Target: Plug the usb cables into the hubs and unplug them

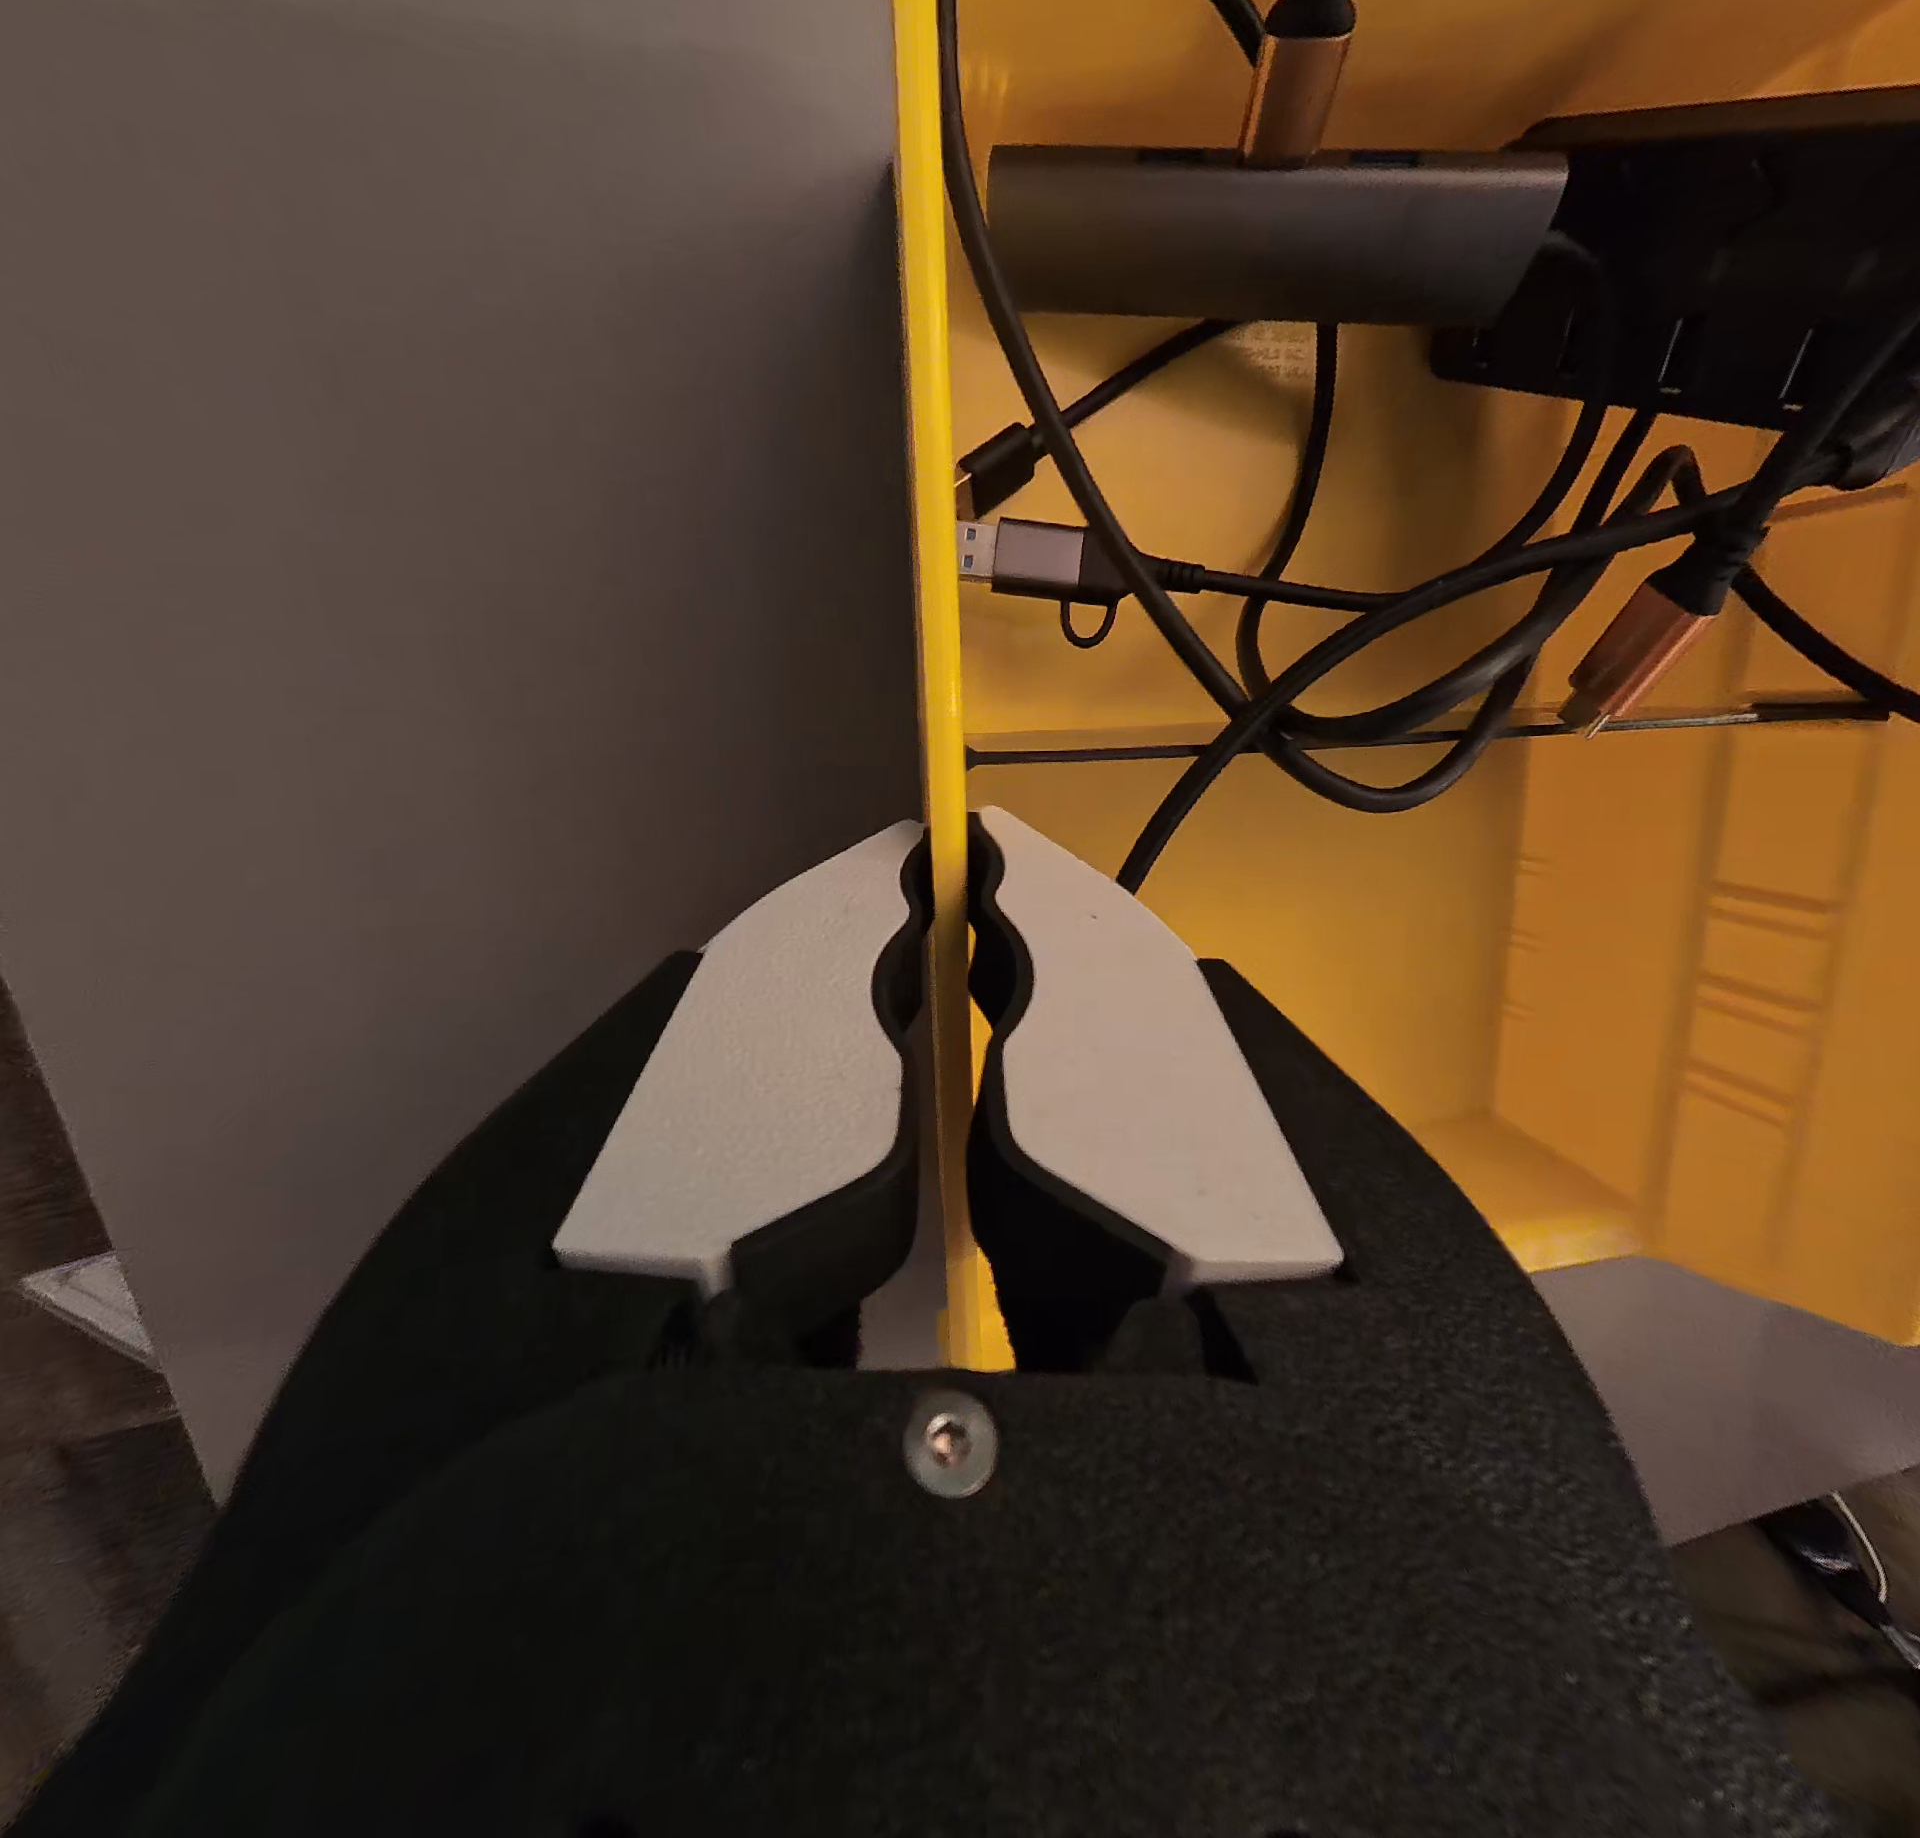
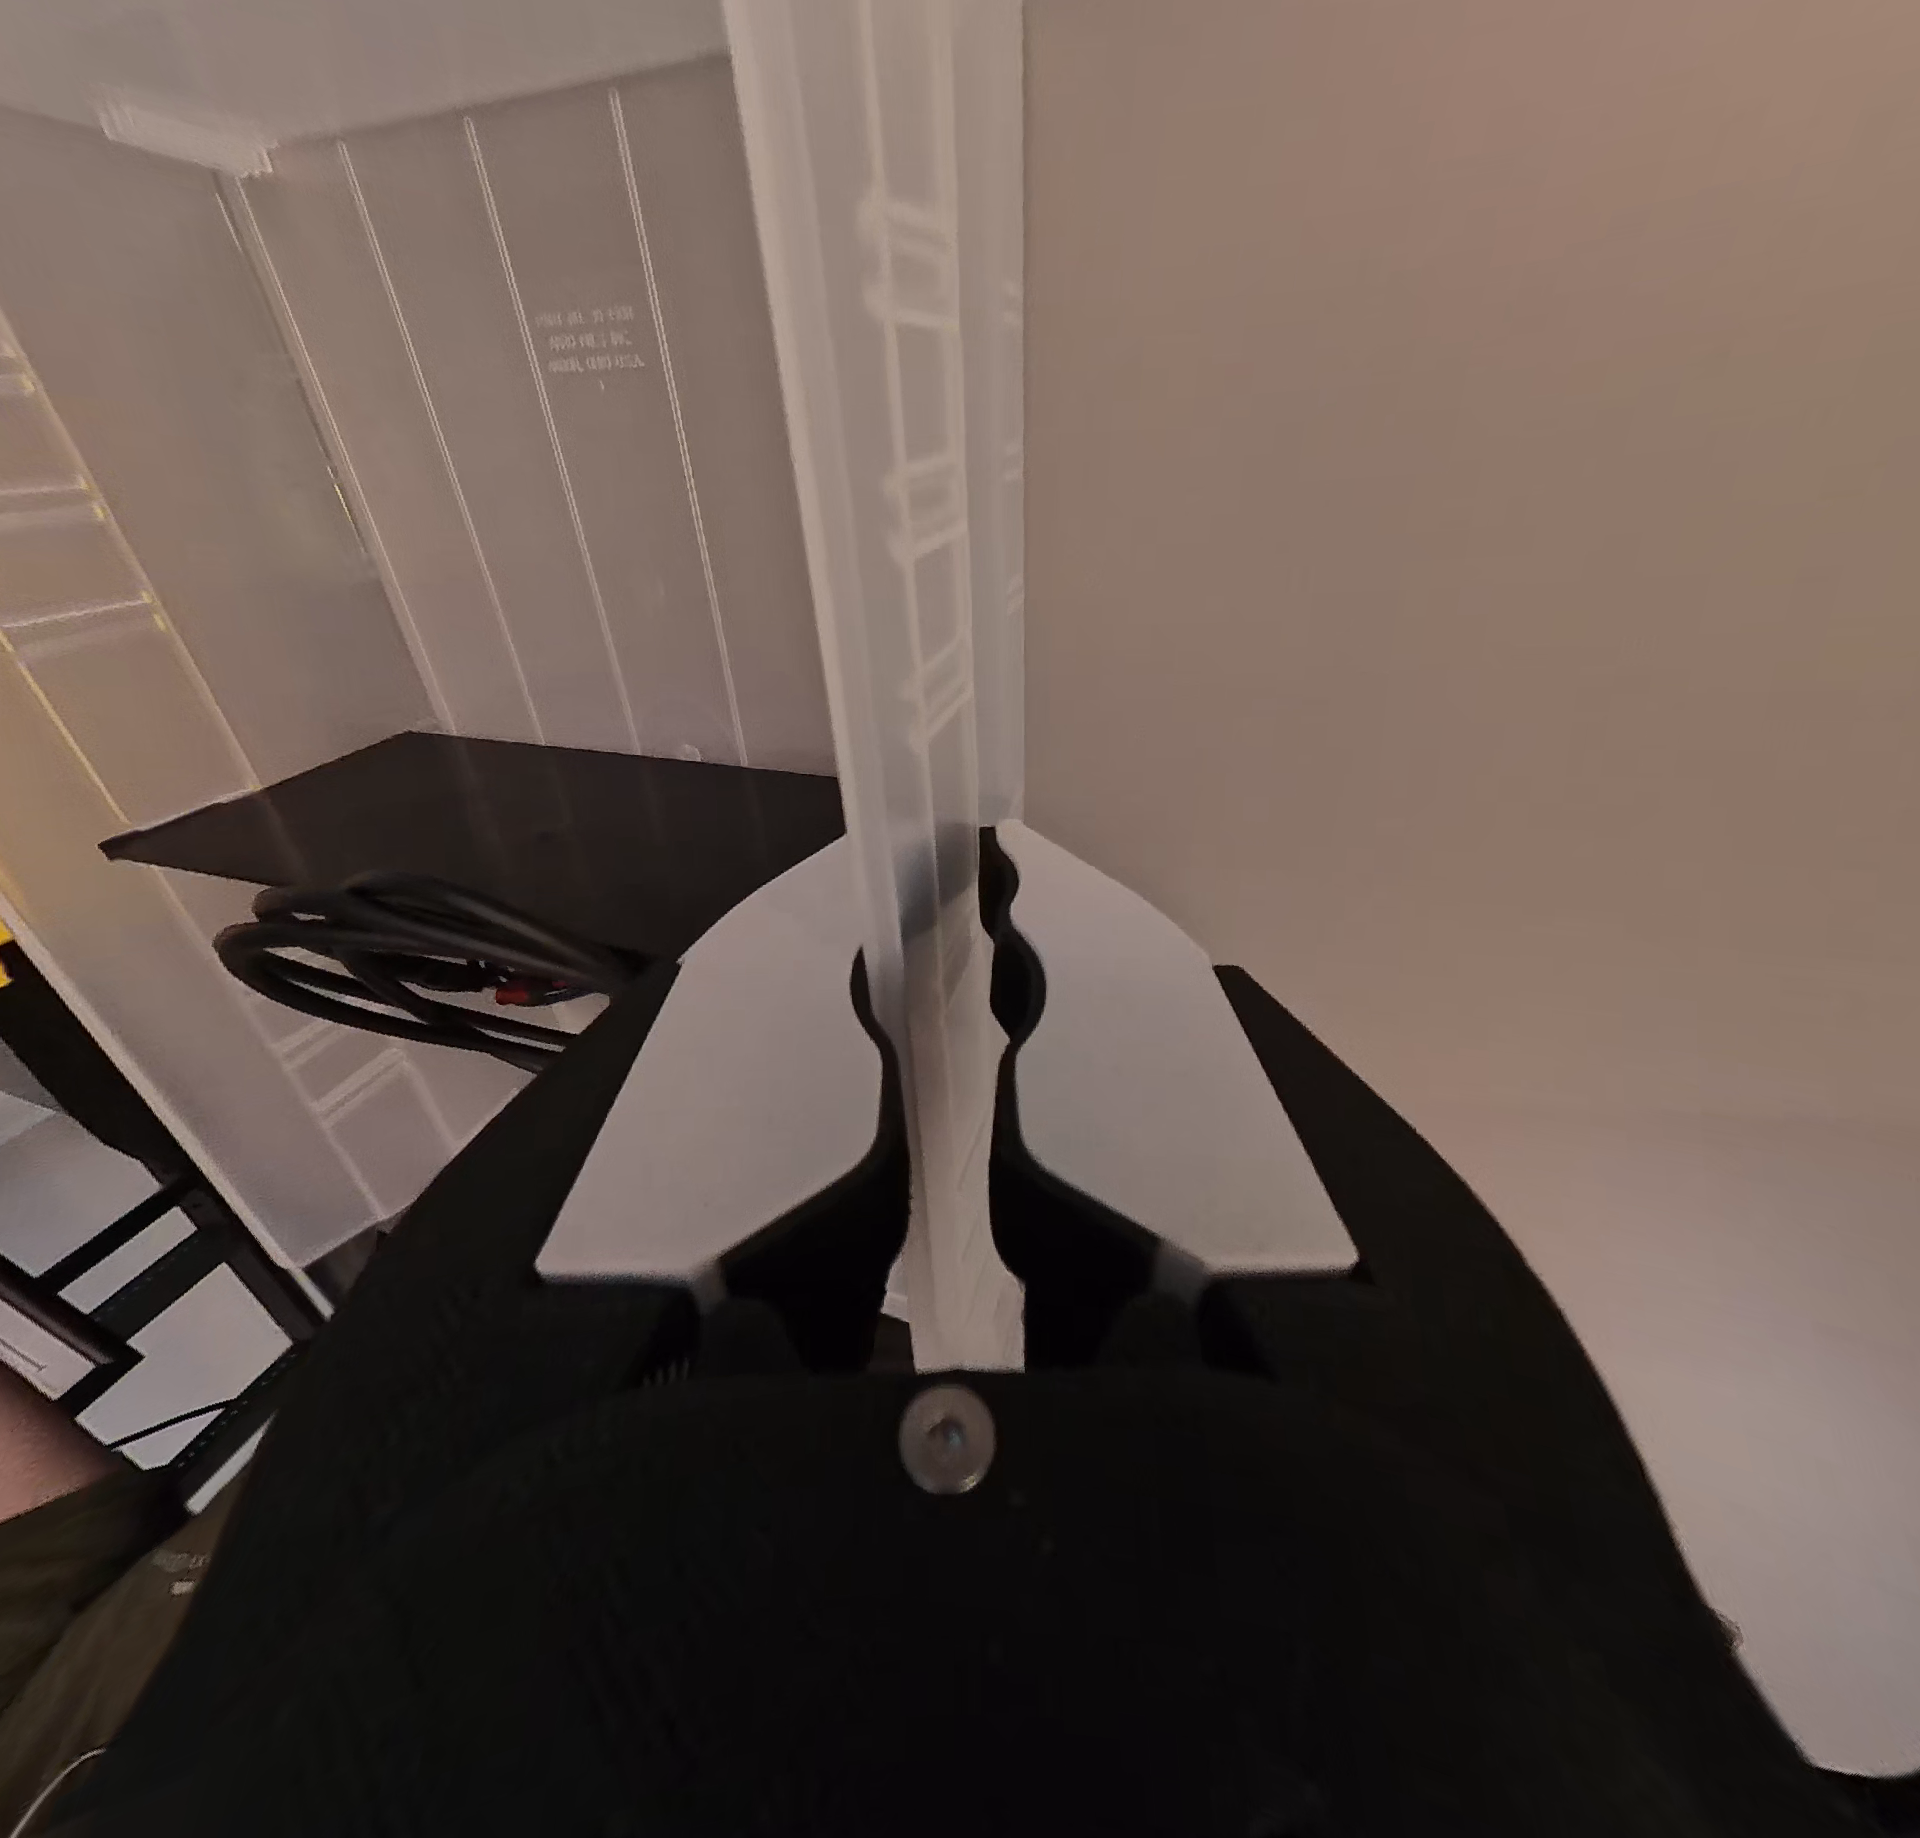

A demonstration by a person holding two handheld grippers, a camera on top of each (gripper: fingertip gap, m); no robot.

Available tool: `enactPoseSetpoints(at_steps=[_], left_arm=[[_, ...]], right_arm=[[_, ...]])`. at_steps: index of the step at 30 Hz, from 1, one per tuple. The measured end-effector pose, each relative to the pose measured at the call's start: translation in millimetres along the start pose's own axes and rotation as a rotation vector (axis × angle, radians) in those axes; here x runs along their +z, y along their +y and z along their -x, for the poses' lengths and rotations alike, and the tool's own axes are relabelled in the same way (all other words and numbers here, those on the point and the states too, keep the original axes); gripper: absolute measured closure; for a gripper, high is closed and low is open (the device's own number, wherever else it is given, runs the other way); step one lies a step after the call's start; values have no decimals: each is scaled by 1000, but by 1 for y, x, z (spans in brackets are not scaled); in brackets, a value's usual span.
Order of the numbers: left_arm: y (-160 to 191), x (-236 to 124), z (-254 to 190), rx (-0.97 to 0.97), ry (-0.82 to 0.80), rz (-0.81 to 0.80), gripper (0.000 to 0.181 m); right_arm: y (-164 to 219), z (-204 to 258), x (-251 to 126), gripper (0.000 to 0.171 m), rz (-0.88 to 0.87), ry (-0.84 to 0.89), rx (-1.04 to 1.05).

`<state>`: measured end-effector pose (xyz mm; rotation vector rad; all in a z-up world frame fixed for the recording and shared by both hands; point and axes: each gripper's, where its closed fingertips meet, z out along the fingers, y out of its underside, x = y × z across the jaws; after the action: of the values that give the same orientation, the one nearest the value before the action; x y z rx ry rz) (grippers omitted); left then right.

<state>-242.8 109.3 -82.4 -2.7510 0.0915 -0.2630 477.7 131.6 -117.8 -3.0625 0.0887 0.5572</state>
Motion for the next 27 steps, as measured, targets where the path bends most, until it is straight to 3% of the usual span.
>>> enactPoseSetpoints(at_steps=[8,15,21,27], left_arm=[[13,-6,3,-47,14,-24,177],[27,0,1,-73,47,50,173],[33,-1,4,-39,-103,101,178],[34,-2,5,-106,-69,49,178]], right_arm=[[10,4,2,159,15,0,4],[13,3,1,159,26,-4,-21],[-2,-1,0,159,13,2,-33],[-12,-2,0,159,26,-2,-69]])
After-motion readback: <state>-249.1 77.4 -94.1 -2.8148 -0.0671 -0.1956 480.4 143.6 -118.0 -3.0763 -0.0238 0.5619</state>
